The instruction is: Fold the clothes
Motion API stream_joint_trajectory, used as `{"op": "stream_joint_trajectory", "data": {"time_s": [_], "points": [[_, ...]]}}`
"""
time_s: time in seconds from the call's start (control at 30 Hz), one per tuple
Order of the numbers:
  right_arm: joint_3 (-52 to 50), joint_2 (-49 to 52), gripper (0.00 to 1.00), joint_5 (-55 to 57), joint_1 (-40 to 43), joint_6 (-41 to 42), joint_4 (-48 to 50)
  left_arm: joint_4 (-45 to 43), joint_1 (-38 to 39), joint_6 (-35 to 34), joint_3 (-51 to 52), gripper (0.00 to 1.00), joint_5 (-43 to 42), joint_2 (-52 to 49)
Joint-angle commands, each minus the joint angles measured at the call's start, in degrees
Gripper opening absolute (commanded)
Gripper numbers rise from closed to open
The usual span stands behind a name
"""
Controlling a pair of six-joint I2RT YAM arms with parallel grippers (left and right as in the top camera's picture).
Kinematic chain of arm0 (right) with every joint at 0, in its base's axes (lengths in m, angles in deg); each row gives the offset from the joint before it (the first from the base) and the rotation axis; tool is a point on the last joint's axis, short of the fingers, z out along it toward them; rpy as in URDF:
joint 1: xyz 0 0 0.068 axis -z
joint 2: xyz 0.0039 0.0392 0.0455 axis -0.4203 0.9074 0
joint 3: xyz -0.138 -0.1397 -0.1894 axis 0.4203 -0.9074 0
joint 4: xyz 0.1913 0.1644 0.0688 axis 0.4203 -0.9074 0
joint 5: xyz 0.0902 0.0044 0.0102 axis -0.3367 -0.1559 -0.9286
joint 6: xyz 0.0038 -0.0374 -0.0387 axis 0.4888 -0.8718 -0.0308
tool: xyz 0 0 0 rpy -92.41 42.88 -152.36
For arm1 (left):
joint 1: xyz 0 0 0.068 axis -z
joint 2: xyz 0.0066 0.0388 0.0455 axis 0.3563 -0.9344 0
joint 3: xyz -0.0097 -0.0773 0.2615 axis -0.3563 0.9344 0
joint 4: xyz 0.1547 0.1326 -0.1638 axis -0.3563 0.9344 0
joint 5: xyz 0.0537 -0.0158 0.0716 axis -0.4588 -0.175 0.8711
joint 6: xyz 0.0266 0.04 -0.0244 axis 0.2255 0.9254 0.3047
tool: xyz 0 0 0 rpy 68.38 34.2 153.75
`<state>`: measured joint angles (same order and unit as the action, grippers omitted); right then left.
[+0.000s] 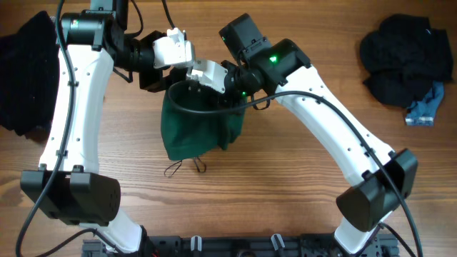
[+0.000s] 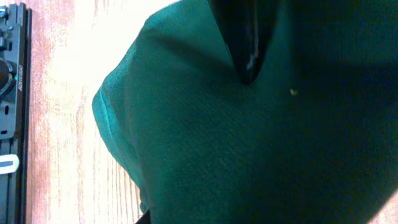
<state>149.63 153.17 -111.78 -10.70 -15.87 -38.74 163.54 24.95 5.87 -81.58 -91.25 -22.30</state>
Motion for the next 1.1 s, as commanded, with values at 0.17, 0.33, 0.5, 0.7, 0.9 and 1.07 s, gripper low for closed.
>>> {"op": "stream_joint_trajectory", "data": {"time_s": [0.17,0.33,0.5,0.7,0.9,1.07], "points": [[1.4,-3.5,0.04,-2.3,-0.2,-3.8,2.2,1.5,0.3,0.3,-0.8,0.60,-1.6,-0.7],[1.4,-3.5,0.04,-1.5,-0.2,-4.2,2.8,1.9,0.3,0.3,-0.8,0.57,-3.7,-0.7],[1.4,-3.5,0.04,-1.6,-0.3,-5.1,3.0,2.9,0.3,0.3,-0.8,0.66,-7.3,-0.7],[1.4,-3.5,0.04,-1.8,-0.3,-5.1,3.0,2.7,0.3,0.3,-0.8,0.80,-7.3,-0.7],[1.4,-3.7,0.04,0.2,-0.2,-0.2,5.9,-3.1,0.3,-12.9,-0.8,0.91,1.2,-0.7],[1.4,-3.7,0.04,9.6,0.7,16.7,13.2,-14.5,-0.1,-36.4,-0.8,1.00,9.4,-0.7]]}}
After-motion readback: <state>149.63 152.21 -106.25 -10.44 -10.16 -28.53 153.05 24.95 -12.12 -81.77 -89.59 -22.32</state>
